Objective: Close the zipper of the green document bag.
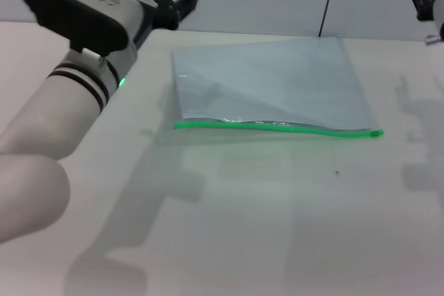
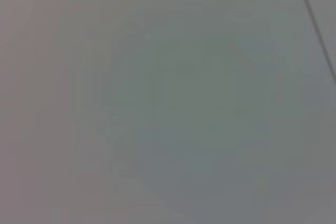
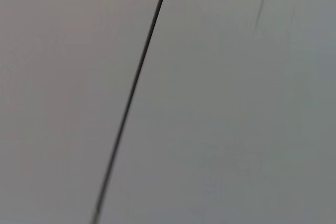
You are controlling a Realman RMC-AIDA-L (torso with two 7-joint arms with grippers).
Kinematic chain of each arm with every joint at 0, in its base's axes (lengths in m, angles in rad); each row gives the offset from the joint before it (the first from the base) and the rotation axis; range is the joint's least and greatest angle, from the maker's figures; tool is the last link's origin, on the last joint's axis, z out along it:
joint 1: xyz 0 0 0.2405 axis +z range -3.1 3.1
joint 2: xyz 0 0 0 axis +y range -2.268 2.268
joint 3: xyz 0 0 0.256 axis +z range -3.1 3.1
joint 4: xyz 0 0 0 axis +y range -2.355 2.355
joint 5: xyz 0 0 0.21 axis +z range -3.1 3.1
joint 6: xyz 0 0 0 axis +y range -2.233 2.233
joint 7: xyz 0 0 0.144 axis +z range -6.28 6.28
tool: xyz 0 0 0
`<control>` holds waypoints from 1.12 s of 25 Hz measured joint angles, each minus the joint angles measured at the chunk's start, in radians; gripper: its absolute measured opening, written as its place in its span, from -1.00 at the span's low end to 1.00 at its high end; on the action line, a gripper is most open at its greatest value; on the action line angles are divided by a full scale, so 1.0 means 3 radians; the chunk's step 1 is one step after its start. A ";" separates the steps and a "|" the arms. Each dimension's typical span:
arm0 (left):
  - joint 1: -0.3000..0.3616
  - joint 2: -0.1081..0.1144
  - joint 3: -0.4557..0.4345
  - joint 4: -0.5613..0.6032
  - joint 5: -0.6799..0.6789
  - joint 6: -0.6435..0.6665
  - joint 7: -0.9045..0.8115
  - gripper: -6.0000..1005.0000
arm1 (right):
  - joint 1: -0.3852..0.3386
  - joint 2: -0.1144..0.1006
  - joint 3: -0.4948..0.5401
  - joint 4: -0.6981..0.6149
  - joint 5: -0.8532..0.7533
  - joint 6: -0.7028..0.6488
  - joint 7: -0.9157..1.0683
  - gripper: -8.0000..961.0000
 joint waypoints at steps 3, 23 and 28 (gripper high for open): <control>0.0004 0.0005 0.0083 -0.0122 0.0022 -0.0362 -0.0250 0.69 | -0.0012 0.0000 -0.0101 -0.0061 -0.0183 -0.0123 0.0448 0.30; -0.0017 0.0005 0.0316 -0.0551 0.0029 -0.1272 -0.0784 0.69 | 0.0089 -0.0001 -0.0845 0.0460 -0.0508 -0.1406 0.1825 0.29; -0.0035 0.0005 0.0322 -0.0560 0.0023 -0.1278 -0.0787 0.69 | 0.0124 0.0002 -0.0849 0.0507 -0.0510 -0.1392 0.1836 0.29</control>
